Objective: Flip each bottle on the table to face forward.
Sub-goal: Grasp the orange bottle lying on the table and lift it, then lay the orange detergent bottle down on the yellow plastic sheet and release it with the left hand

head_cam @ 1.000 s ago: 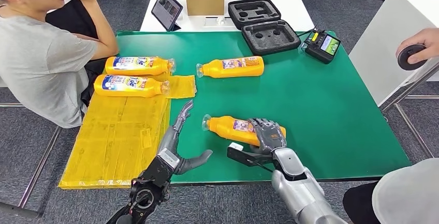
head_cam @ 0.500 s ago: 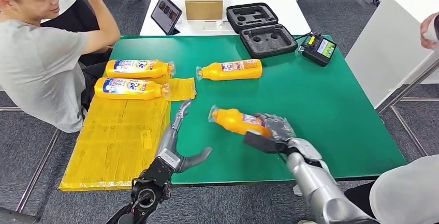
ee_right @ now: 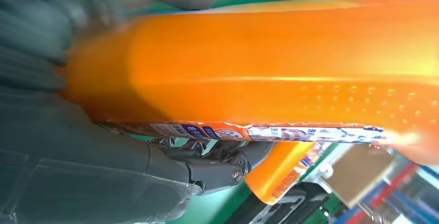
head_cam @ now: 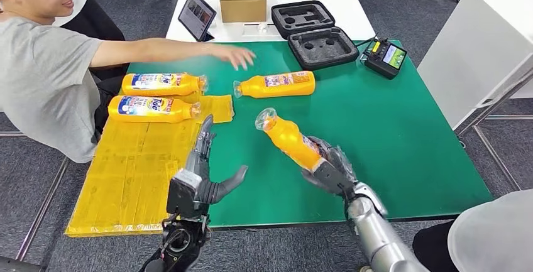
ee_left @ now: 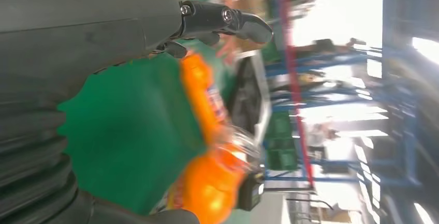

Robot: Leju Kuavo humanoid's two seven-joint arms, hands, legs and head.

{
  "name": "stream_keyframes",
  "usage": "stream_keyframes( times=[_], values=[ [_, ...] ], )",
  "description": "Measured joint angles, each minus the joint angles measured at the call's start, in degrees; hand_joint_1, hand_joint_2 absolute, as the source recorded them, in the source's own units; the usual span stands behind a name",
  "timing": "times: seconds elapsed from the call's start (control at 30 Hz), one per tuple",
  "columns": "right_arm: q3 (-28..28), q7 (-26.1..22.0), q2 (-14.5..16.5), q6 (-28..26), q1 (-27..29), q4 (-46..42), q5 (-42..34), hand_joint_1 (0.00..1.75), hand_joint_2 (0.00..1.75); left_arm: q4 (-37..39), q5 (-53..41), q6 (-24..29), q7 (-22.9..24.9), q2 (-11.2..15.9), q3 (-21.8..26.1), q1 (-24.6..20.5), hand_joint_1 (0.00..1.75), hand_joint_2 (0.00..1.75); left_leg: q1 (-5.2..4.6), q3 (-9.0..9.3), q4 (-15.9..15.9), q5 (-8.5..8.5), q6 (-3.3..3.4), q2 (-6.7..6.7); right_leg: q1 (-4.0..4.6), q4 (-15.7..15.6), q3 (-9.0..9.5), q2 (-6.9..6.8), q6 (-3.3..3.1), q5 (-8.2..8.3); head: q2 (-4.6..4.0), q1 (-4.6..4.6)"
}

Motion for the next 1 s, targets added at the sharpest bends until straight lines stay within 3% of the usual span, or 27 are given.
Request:
stream_keyframes(
  times=[0.1, 0.3, 0.43, 0.73, 1.0],
  values=[
    [1.25, -0.08, 1.12, -1.63, 4.11, -6.52, -6.08, 1.75, 1.75, 2.14, 5.92, 0.66, 3.13, -1.45, 0.25, -0.06, 0.0, 1.75, 0.01, -0.51, 0.0, 0.07, -0.04, -0.23, 0.02, 0.04, -0.42, -0.17, 0.0, -0.01, 0.0, 0.01],
    [4.59, 0.04, 2.63, -5.28, 10.32, -16.83, -12.61, 1.75, 1.75, 9.51, 13.09, -0.34, 4.52, -3.87, 0.61, -1.67, 0.0, 1.75, 0.01, -1.29, 0.02, 0.18, 0.03, -0.42, -0.04, 0.08, -1.1, -0.31, 0.01, 0.01, 0.0, 0.0],
    [8.02, 0.04, 3.44, -6.79, 11.73, -22.12, -15.51, 1.75, 1.75, 14.37, 16.97, -2.64, 7.17, -5.25, -0.34, -3.69, 0.0, 0.0, -0.01, -1.54, 0.03, 0.18, 0.03, -0.44, -0.07, 0.08, -1.34, -0.32, 0.02, 0.01, 0.0, 0.01],
    [15.45, 0.04, 4.62, -8.85, 10.61, -23.39, -17.12, 1.75, 1.75, 21.26, 18.86, -5.23, 7.36, -7.27, -3.48, -7.04, 0.0, 0.0, -0.01, -1.7, 0.03, 0.18, 0.03, -0.52, -0.07, 0.08, -1.48, -0.41, 0.02, 0.01, 0.0, 0.01],
    [17.98, 0.04, 4.63, -9.19, 9.76, -22.66, -17.56, 1.75, 1.75, 22.77, 18.86, -5.25, 7.11, -7.42, -4.34, -7.77, 0.0, 0.0, -0.01, -1.71, 0.03, 0.19, 0.03, -0.52, -0.07, 0.08, -1.5, -0.41, 0.02, 0.01, 0.0, 0.0]
  ],
)
